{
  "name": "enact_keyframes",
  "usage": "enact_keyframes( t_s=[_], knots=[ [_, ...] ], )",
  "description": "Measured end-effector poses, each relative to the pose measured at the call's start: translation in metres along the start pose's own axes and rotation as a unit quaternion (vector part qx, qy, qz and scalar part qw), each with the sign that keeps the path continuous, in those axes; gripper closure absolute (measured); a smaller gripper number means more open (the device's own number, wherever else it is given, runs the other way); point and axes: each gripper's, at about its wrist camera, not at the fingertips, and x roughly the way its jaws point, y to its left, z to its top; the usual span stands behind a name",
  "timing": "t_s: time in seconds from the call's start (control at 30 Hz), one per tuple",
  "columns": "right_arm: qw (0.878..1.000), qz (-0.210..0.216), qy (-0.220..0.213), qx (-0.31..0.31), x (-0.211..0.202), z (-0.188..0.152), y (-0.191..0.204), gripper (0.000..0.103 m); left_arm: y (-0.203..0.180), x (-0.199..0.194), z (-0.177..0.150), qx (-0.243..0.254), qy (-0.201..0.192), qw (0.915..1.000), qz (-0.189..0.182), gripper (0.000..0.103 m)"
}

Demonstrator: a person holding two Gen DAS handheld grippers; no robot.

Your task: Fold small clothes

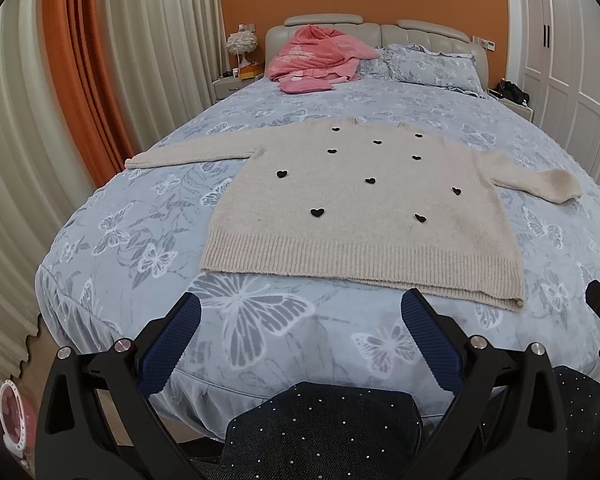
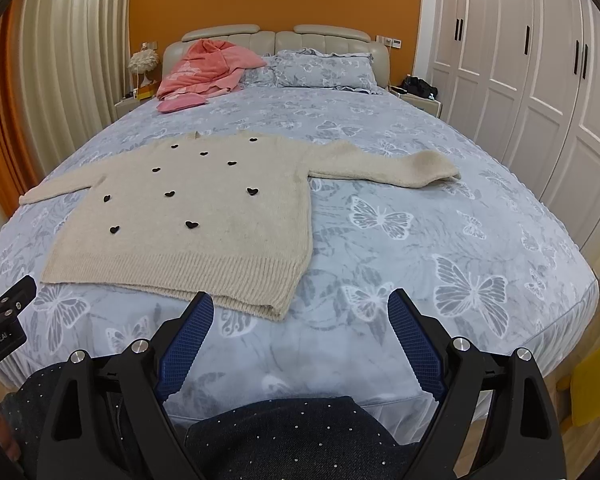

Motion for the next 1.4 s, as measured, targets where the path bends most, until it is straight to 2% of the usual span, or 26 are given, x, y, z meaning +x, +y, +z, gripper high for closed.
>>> enact_keyframes(
  t_s=[1.4],
  knots=[
    [1.000,-0.002,0.003,-0.003,0.0013,0.0003,0.0000,0.017,-0.0031,-0.0023,-0.0001,0.006,-0.004,1.0000,0.002,0.005]
  ],
)
